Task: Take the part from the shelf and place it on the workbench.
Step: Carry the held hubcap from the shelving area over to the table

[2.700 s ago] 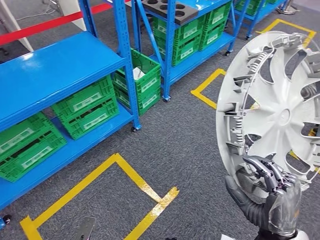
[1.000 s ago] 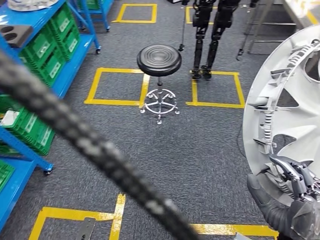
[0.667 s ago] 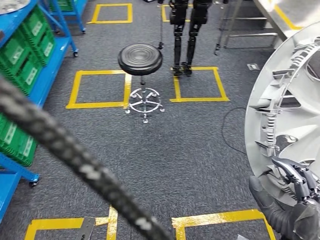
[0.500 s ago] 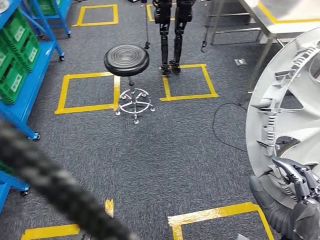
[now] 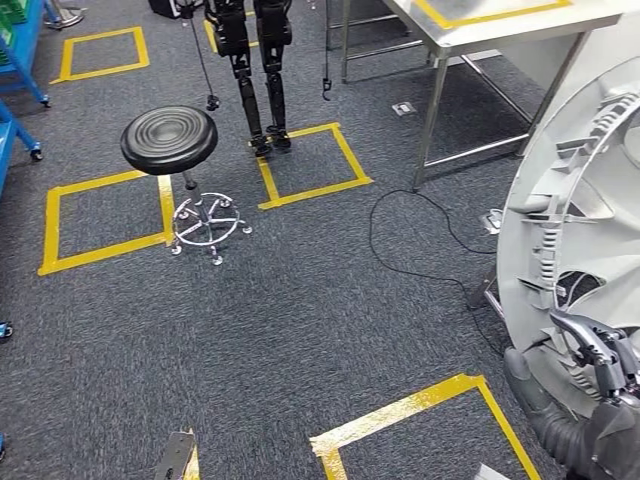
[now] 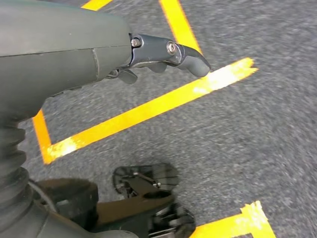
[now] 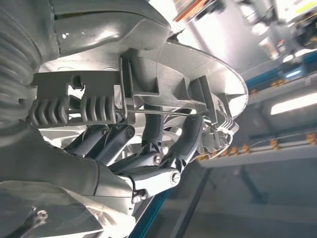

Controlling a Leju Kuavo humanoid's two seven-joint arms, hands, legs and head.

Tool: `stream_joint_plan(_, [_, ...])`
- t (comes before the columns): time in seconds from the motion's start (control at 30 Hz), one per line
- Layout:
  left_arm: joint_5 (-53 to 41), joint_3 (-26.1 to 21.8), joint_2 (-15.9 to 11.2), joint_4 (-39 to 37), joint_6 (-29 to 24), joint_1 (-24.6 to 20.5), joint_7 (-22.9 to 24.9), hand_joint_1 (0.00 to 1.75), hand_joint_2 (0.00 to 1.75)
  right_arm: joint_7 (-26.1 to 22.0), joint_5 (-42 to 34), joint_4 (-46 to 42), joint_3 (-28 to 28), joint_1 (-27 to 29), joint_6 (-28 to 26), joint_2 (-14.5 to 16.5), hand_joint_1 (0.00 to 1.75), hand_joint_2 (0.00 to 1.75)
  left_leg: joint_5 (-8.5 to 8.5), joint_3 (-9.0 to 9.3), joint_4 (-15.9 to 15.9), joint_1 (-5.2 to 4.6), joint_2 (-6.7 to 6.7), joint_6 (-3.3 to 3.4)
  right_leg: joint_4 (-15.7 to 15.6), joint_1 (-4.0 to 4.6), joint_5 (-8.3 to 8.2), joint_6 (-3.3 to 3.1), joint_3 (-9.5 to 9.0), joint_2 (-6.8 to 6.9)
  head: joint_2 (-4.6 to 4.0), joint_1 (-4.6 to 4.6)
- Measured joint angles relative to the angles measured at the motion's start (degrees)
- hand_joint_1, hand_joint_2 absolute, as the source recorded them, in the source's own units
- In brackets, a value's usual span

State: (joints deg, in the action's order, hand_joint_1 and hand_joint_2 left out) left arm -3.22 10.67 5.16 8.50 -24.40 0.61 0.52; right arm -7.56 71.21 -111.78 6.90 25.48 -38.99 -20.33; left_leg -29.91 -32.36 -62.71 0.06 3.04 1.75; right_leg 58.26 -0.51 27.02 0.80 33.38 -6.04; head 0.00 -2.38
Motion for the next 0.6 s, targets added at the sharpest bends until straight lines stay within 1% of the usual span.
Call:
stream_joint_plan(0.03, [0.10,-0.01,-0.04,-0.02,0.02,-0.01,-0.03,0.00,1.75,0.29,0.38,-0.03,-0.02,0.05,0.00,-0.01,1.75,1.75,0.78,0.86,2.30,-0.04,1.18,0.09,0.10,-0.10,-0.07,0.21,0.23,-0.76,0.00,0.02])
stream_joint_plan(0.07, [0.18,-0.03,-0.08,-0.03,0.02,-0.02,-0.03,0.00,1.75,0.53,0.78,-0.07,-0.05,0.16,0.00,-0.01,1.75,1.75,0.80,1.18,3.31,-0.10,1.84,0.12,0.14,-0.26,-0.20,0.51,0.57,-1.47,0.00,0.00])
stream_joint_plan(0.1, [0.20,-0.04,-0.09,-0.04,0.02,-0.06,-0.03,0.00,1.75,0.73,1.06,-0.13,-0.10,0.34,0.00,-0.02,1.75,1.75,0.73,1.28,3.73,-0.20,1.51,0.14,0.11,-0.40,-0.37,0.90,0.89,-2.19,0.00,0.03])
stream_joint_plan(0.13, [0.21,-0.06,-0.08,-0.04,0.01,-0.16,-0.02,0.00,1.75,0.89,1.26,-0.17,-0.16,0.56,0.00,-0.02,1.75,1.75,0.81,1.37,4.12,-0.16,0.87,0.26,0.08,-0.58,-0.48,1.23,1.30,-2.50,0.00,0.02])
stream_joint_plan(0.17, [0.22,-0.08,-0.03,-0.03,0.01,-0.26,-0.02,0.00,1.75,1.05,1.37,-0.19,-0.23,0.77,0.00,-0.03,1.75,1.75,1.04,1.50,4.54,-0.11,0.17,0.47,0.32,-0.55,-0.29,1.48,1.70,-1.69,0.00,-0.03])
stream_joint_plan(0.2, [0.22,-0.10,0.03,-0.03,0.02,-0.37,-0.03,0.00,1.75,1.18,1.43,-0.20,-0.28,0.84,0.00,-0.07,1.75,1.75,1.28,1.63,4.96,0.00,-0.60,0.73,1.45,-0.44,0.47,1.71,2.45,-0.08,0.00,-0.16])
stream_joint_plan(0.23, [0.22,-0.11,0.10,-0.03,0.05,-0.44,-0.03,0.00,1.75,1.31,1.54,-0.20,-0.33,0.82,0.00,-0.11,1.75,1.75,1.48,1.76,5.33,0.11,-1.43,0.94,3.69,-0.34,1.76,1.88,3.68,1.92,0.00,-0.33])
stream_joint_plan(0.27, [0.22,-0.11,0.15,-0.03,0.09,-0.41,-0.04,0.00,1.75,1.47,1.75,-0.20,-0.36,0.78,0.00,-0.16,1.75,1.75,1.50,1.81,5.41,0.02,-2.25,1.07,6.87,-0.26,3.42,2.08,5.21,3.88,0.00,-0.46])
stream_joint_plan(0.3, [0.22,-0.12,0.18,-0.03,0.13,-0.31,-0.04,0.00,1.75,1.62,2.00,-0.19,-0.37,0.72,0.00,-0.22,1.75,1.75,1.47,1.80,5.41,-0.02,-3.13,1.16,10.58,-0.34,5.05,2.33,7.00,4.93,0.00,-0.58])
stream_joint_plan(0.33, [0.22,-0.13,0.20,-0.04,0.15,-0.19,-0.04,0.00,1.75,1.81,2.21,-0.19,-0.37,0.74,0.00,-0.27,1.75,1.75,1.41,1.81,5.40,-0.04,-4.03,1.16,13.47,-0.48,5.97,2.58,8.39,5.39,0.00,-0.63])
stream_joint_plan(0.37, [0.22,-0.14,0.22,-0.04,0.16,-0.11,-0.04,0.00,1.75,2.05,2.37,-0.19,-0.37,0.79,0.00,-0.33,1.75,1.75,1.32,1.84,5.39,-0.04,-4.93,1.14,14.69,-0.64,5.95,2.83,8.91,5.67,0.00,-0.66])
stream_joint_plan(0.4, [0.22,-0.15,0.25,-0.04,0.18,-0.10,-0.03,0.00,1.75,2.28,2.42,-0.19,-0.37,0.84,0.00,-0.40,1.75,1.75,1.21,1.89,5.37,0.00,-5.77,1.05,13.79,-0.83,4.96,3.08,8.33,5.98,0.00,-0.69])
stream_joint_plan(0.43, [0.22,-0.16,0.30,-0.04,0.19,-0.13,-0.04,0.00,1.75,2.53,2.43,-0.19,-0.38,0.88,0.00,-0.50,1.75,1.75,1.06,1.99,5.33,0.05,-6.53,0.89,10.76,-1.00,3.25,3.30,6.56,6.65,0.00,-0.71])
stream_joint_plan(0.47, [0.22,-0.16,0.32,-0.04,0.20,-0.16,-0.04,0.00,1.75,2.74,2.43,-0.19,-0.40,0.89,0.00,-0.60,1.75,1.75,0.87,2.13,5.24,0.03,-7.22,0.63,6.75,-1.09,1.79,3.48,4.31,8.05,0.00,-0.74])
stream_joint_plan(0.5, [0.22,-0.16,0.33,-0.04,0.21,-0.16,-0.04,0.00,1.75,2.89,2.44,-0.19,-0.42,0.85,0.00,-0.72,1.75,1.75,0.60,2.25,5.07,-0.09,-7.85,0.27,3.31,-1.06,0.77,3.33,2.26,9.20,0.00,-0.78])
stream_joint_plan(0.53, [0.23,-0.16,0.33,-0.04,0.22,-0.15,-0.04,0.00,1.75,2.98,2.45,-0.20,-0.43,0.83,0.00,-0.83,1.75,1.75,0.36,2.38,4.94,-0.23,-8.42,-0.10,0.99,-0.94,0.32,2.98,0.82,10.03,0.00,-0.70])
stream_joint_plan(0.57, [0.23,-0.17,0.31,-0.04,0.22,-0.16,-0.04,0.00,1.75,3.02,2.47,-0.21,-0.44,0.85,0.00,-0.90,1.75,1.75,0.17,2.58,4.86,-0.37,-9.00,-0.45,0.05,-0.76,0.40,2.52,0.23,10.27,0.00,-0.64])
stream_joint_plan(0.6, [0.23,-0.17,0.31,-0.04,0.23,-0.21,-0.04,0.00,1.75,3.03,2.50,-0.22,-0.45,0.94,0.00,-0.95,1.75,1.75,0.01,2.77,4.83,-0.41,-9.62,-0.75,0.05,-0.58,0.42,1.92,0.15,9.56,0.00,-0.55])
